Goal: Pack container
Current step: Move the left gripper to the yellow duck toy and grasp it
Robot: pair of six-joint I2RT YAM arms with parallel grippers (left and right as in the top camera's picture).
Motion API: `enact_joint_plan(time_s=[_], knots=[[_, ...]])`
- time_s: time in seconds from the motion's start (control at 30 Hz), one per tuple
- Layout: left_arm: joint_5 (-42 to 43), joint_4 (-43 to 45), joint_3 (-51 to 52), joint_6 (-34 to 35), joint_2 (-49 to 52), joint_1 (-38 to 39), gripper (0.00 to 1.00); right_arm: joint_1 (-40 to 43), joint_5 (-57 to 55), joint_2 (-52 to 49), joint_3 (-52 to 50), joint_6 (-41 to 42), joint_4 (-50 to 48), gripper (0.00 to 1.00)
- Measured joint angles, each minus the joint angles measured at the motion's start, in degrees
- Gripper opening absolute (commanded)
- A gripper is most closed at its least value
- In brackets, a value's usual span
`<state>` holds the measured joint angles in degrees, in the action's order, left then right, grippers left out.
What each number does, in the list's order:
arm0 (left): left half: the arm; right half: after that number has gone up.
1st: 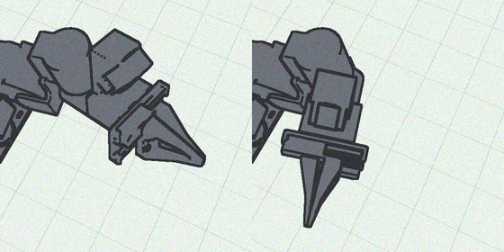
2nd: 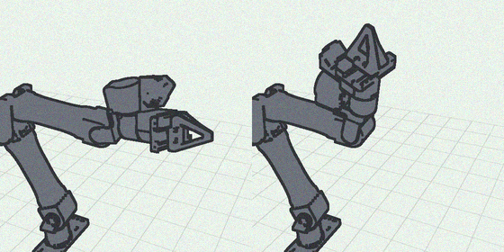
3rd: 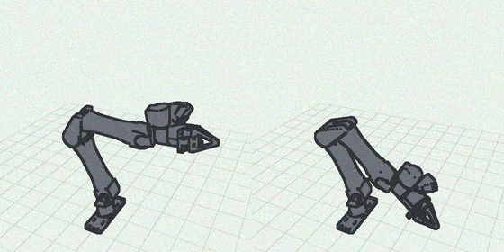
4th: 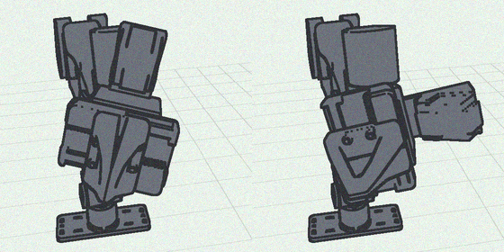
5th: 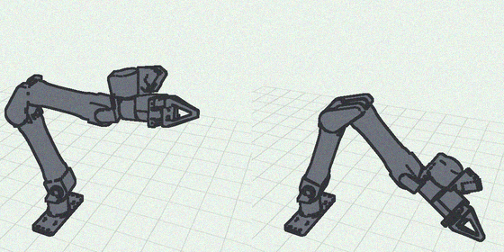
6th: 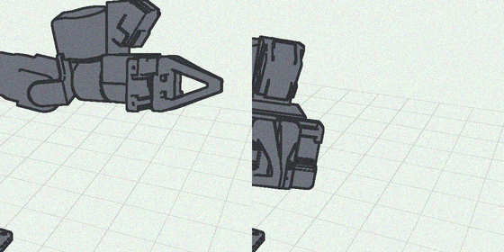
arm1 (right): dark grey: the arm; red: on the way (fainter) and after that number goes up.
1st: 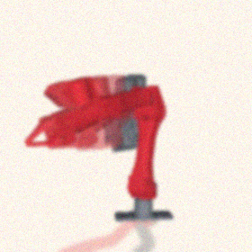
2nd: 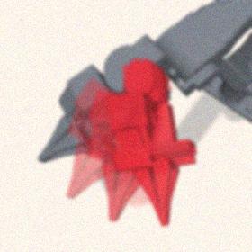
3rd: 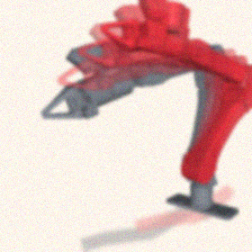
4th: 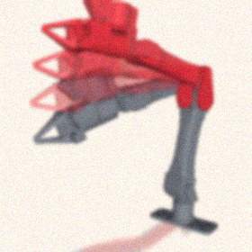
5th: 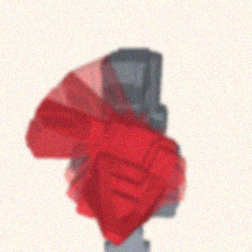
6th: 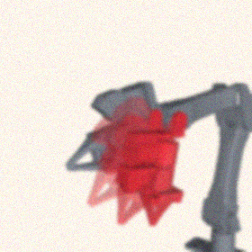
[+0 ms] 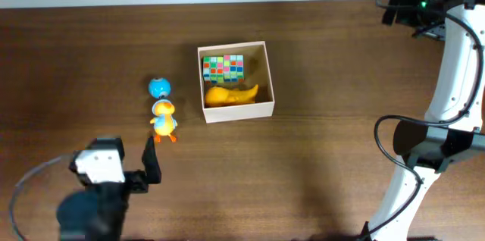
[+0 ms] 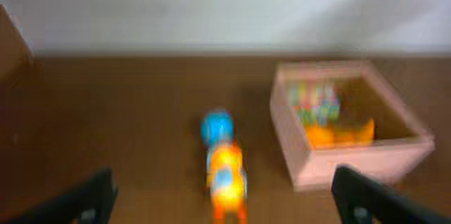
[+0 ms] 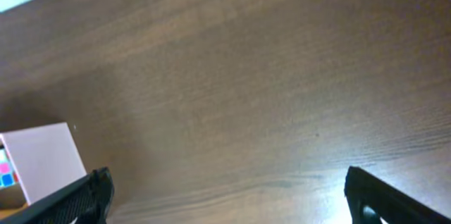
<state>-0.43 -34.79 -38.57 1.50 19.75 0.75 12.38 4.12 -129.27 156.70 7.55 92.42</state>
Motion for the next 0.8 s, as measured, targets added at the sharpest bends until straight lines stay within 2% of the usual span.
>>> enact_joint_plan(time_s=[0.1,0.23,0.33,0.5,0.8], knots=[[0.2,-12.6,-11.3,0.0,11.0,0.0,0.99,0.0,0.0,0.0,0.0,0.0,0.0,0.99],[4.0,-20.8,-22.0,0.0,21.9,0.0,0.99,0.0,0.0,0.0,0.0,0.0,0.0,0.99],[10.1,-21.3,-26.1,0.0,27.1,0.0,0.99,0.0,0.0,0.0,0.0,0.0,0.0,0.99],[18.1,-22.3,-26.5,0.0,32.1,0.0,0.99,0.0,0.0,0.0,0.0,0.0,0.0,0.99],[18.4,-21.6,-27.4,1.7,42.2,0.0,0.99,0.0,0.0,0.0,0.0,0.0,0.0,0.99]])
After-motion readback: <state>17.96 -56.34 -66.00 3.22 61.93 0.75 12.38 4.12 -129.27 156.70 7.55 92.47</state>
